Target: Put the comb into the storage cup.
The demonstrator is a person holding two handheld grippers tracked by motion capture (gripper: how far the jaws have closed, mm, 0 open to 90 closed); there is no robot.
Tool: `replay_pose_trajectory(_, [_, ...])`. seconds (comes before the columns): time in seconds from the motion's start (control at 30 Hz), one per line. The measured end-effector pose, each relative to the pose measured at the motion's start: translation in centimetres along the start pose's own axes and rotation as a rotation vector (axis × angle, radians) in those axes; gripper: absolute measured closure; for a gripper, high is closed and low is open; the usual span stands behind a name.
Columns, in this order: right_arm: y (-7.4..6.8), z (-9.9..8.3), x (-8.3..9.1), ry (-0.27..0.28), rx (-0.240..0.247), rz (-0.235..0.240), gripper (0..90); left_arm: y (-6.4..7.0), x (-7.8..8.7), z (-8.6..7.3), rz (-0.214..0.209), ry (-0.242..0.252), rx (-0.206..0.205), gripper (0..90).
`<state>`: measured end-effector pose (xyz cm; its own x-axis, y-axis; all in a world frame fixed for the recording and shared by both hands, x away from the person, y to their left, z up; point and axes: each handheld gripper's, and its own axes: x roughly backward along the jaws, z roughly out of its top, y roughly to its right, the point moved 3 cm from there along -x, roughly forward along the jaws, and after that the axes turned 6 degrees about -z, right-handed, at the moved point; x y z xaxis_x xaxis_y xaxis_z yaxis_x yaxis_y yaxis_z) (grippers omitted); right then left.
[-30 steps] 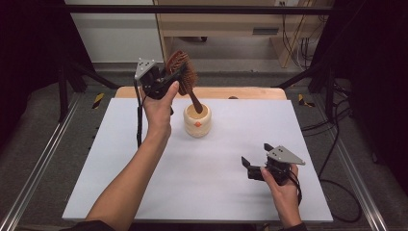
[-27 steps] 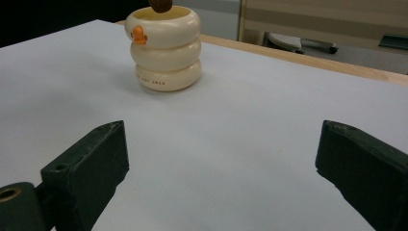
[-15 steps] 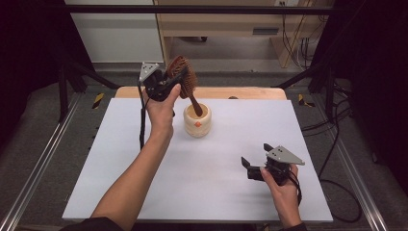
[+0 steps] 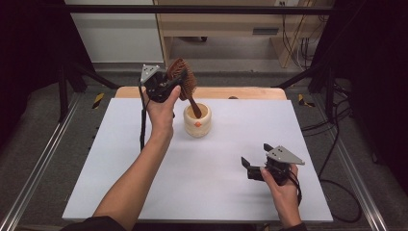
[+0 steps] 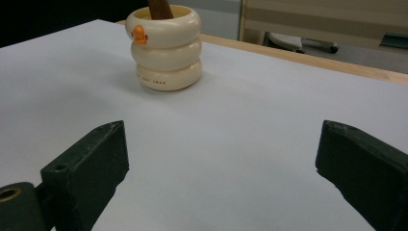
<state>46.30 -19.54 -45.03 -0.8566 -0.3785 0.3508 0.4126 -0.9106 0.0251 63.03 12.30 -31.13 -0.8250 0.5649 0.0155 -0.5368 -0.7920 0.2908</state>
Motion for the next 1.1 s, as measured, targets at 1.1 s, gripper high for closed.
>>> replay_pose_trajectory(1.1, [0.0, -0.1, 0.0, -0.005, -0.001, 0.002, 4.6, -0.6, -0.7, -1.9, 0.008, -0.03, 0.029, 51.8])
